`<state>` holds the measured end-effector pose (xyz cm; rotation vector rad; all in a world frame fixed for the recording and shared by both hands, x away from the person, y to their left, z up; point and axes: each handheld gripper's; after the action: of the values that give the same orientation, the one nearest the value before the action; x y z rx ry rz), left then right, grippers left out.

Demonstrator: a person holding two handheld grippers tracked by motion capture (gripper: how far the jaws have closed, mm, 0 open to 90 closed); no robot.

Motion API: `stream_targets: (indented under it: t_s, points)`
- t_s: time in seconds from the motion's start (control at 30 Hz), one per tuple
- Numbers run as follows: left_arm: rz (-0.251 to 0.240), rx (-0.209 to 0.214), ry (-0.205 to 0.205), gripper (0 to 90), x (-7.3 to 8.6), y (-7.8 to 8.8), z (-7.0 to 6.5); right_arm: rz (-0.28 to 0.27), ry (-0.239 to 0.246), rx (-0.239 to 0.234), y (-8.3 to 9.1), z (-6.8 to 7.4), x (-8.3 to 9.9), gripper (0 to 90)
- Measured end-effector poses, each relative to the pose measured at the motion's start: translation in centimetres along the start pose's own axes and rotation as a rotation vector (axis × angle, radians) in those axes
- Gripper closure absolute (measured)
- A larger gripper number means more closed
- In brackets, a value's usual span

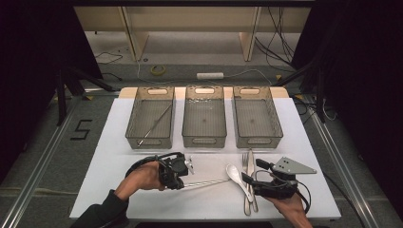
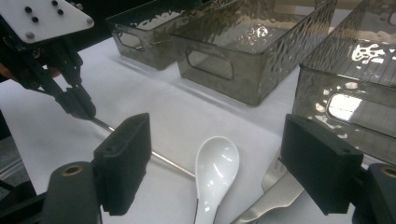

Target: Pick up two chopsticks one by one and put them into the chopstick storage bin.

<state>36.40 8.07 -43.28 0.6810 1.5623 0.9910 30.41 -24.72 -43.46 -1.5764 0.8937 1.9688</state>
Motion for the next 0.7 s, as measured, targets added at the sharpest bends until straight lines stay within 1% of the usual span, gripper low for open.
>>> stream_targets:
  t_s: [0.07, 0.13, 0.17, 0.2, 0.27, 0.37, 0.4, 0.43, 0.47, 0.53, 0.57, 0.6, 0.63, 0.7]
  points:
    - [-0.009, -0.002, 0.003, 84.5, 0.1, 0.6, 0.2, 0.002, -0.001, 0.001, 0.0, 0.0, 0.0, 25.7]
    - [-0.033, -0.011, 0.015, 84.5, 0.1, 1.2, 0.3, -0.001, 0.0, 0.001, 0.0, 0.0, 0.0, 25.7]
    - [-0.039, -0.015, 0.012, 84.5, 0.2, 1.5, 0.4, 0.002, 0.0, 0.001, 0.0, 0.0, 0.0, 25.7]
    - [-0.057, -0.024, 0.024, 84.5, 0.2, 1.8, 0.5, 0.003, 0.0, 0.001, 0.0, 0.0, 0.0, 25.7]
    - [-0.073, -0.027, 0.02, 84.5, 0.2, 2.5, 0.6, 0.003, -0.001, 0.001, -0.1, 0.0, 0.0, 25.7]
    - [-0.109, -0.048, 0.042, 84.5, 0.3, 3.4, 0.8, 0.002, -0.001, 0.001, 0.0, 0.0, 0.0, 25.7]
    - [-0.119, -0.056, 0.041, 84.5, 0.3, 3.8, 0.9, 0.001, -0.001, 0.001, 0.0, 0.0, 0.0, 25.7]
    - [-0.135, -0.06, 0.048, 84.5, 0.4, 4.1, 0.9, 0.001, -0.002, 0.001, -0.1, 0.0, 0.0, 25.7]
    - [-0.138, -0.065, 0.048, 84.5, 0.3, 4.4, 0.9, 0.003, -0.002, 0.001, 0.0, 0.0, 0.0, 25.7]
    - [-0.16, -0.082, 0.05, 84.5, 0.3, 5.1, 1.0, 0.001, -0.003, 0.002, -0.1, 0.0, 0.1, 25.7]
    - [-0.173, -0.097, 0.046, 84.5, 0.2, 5.5, 1.0, 0.003, -0.002, 0.001, -0.1, 0.0, 0.0, 25.7]
    - [-0.195, -0.109, 0.055, 84.5, 0.2, 6.0, 1.1, 0.003, -0.002, 0.001, -0.1, 0.0, 0.1, 25.7]
    - [-0.204, -0.113, 0.055, 84.5, 0.1, 6.3, 1.1, 0.003, -0.002, 0.001, -0.1, 0.0, 0.1, 25.6]
    - [-0.243, -0.146, 0.069, 84.5, 0.0, 7.1, 1.1, 0.004, -0.004, 0.001, -0.1, 0.0, 0.1, 25.7]
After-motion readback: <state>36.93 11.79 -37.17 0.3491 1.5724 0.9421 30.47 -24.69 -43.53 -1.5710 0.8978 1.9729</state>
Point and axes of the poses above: each handheld gripper's, and its own axes: y roughly backward along the jaws, x roughly out of its underside, z roughly to its left, and after that the axes turned 14 degrees about -z, right-handed
